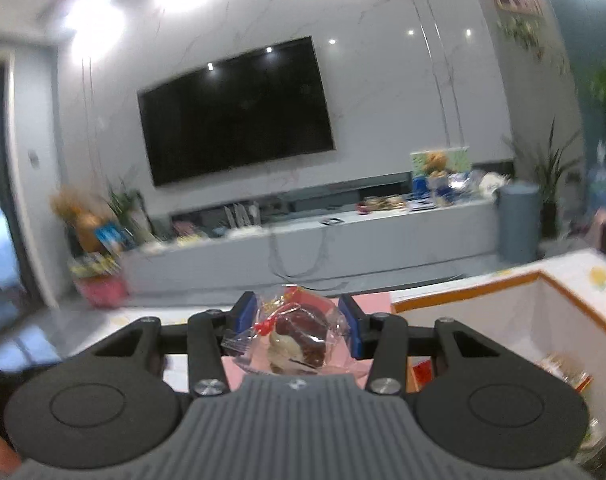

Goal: Organize snacks
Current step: 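Drop the candy into the box with the right tool while the left carries the hawthorn packet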

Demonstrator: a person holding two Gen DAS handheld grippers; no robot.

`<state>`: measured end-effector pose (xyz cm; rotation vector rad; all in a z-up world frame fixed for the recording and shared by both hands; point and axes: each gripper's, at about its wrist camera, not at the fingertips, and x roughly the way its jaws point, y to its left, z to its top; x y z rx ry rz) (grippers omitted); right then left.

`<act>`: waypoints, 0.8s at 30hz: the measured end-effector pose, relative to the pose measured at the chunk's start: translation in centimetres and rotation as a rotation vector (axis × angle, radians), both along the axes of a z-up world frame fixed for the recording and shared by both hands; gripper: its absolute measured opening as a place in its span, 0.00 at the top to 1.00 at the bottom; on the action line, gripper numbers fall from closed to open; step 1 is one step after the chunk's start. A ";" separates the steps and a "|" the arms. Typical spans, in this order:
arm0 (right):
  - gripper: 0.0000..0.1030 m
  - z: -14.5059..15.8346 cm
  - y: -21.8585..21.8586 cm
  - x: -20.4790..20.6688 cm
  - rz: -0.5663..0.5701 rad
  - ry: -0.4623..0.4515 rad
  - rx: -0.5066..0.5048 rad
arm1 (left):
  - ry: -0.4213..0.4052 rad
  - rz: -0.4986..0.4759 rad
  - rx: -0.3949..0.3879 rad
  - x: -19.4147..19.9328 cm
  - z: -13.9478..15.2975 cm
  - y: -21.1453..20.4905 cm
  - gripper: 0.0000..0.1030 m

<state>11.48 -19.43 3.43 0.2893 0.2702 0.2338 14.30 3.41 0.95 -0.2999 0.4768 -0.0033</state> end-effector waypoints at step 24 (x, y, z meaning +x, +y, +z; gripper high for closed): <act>0.57 -1.5 -15.5 -1.7 -0.213 0.037 0.014 | -0.104 -0.302 0.118 -1.8 1.8 -13.7 0.37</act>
